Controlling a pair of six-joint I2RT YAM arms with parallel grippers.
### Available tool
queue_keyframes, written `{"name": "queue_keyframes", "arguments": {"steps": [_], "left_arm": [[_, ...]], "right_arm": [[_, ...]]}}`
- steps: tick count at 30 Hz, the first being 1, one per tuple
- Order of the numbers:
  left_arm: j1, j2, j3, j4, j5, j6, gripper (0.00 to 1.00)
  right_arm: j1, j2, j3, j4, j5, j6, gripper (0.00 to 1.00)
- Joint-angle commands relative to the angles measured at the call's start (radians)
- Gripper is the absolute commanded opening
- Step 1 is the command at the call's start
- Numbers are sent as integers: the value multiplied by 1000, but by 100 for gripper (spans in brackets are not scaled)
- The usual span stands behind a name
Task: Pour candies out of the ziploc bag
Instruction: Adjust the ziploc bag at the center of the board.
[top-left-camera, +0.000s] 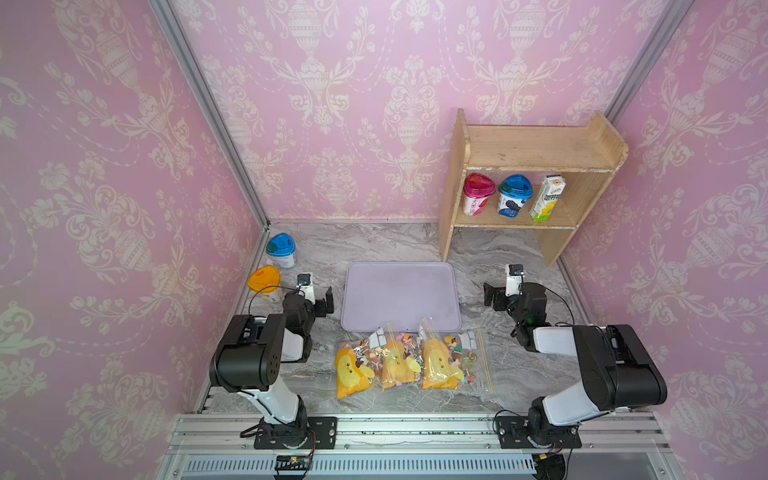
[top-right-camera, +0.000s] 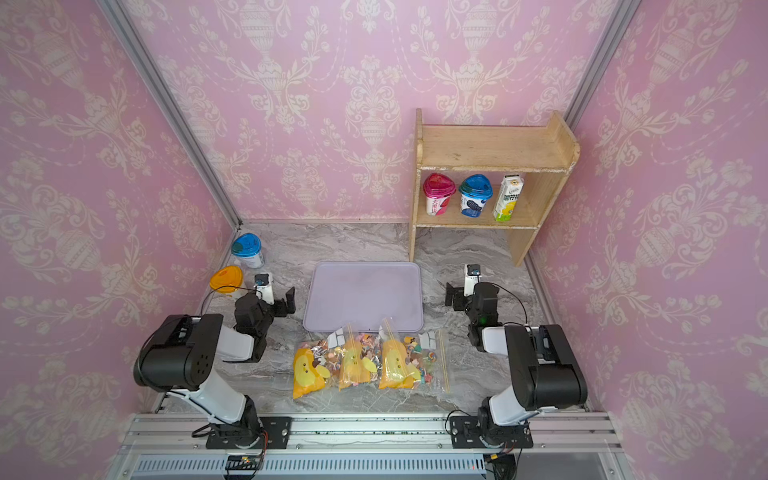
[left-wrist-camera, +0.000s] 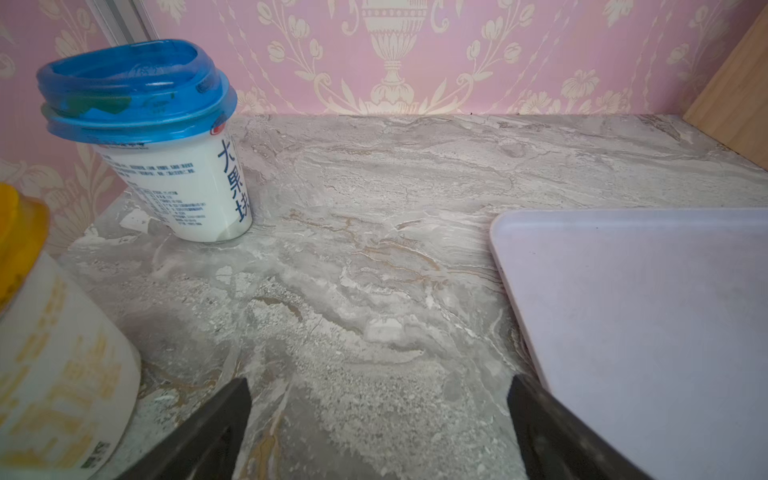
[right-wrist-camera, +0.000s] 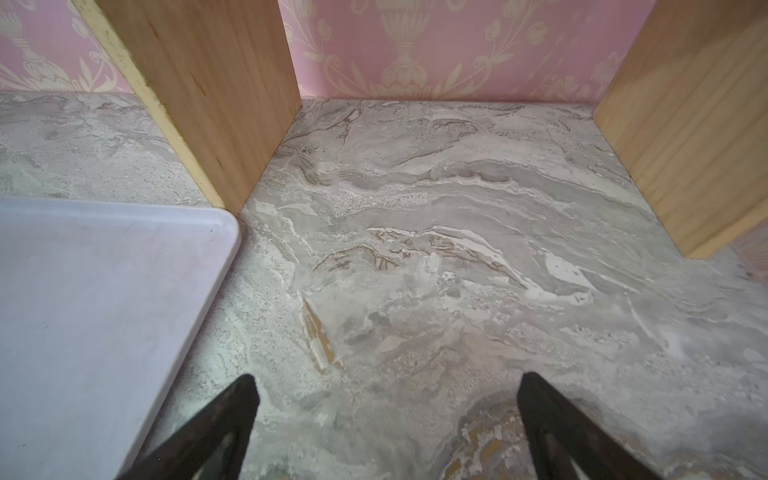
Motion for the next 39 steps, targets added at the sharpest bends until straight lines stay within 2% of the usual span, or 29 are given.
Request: {"name": "queue_keyframes", "arguments": {"steps": [1, 7, 14, 20, 25, 35, 39], "left_arm": [[5, -19, 16, -29, 24, 25, 99], [5, -20, 16, -29, 23, 25, 99], [5, -22, 43, -82, -57, 1, 99], [6, -20, 45, -82, -70, -4, 99], [6, -20, 36, -63, -164, -34, 99], [3, -22, 35, -68, -176, -34, 99], [2, -22, 17, -31, -219, -47, 99]], "right_arm": [[-2, -25, -13, -10, -15, 23, 100], [-3, -25, -12, -10, -15, 23, 100], [-3, -25, -13, -10, -16, 22, 100], [-3, -25, -13, -10, -15, 22, 100], [-2, -25, -13, -10, -15, 22, 100], [-3, -25, -12, -11, -16, 22, 100], [-2, -25, -13, -11, -13, 22, 100]]}}
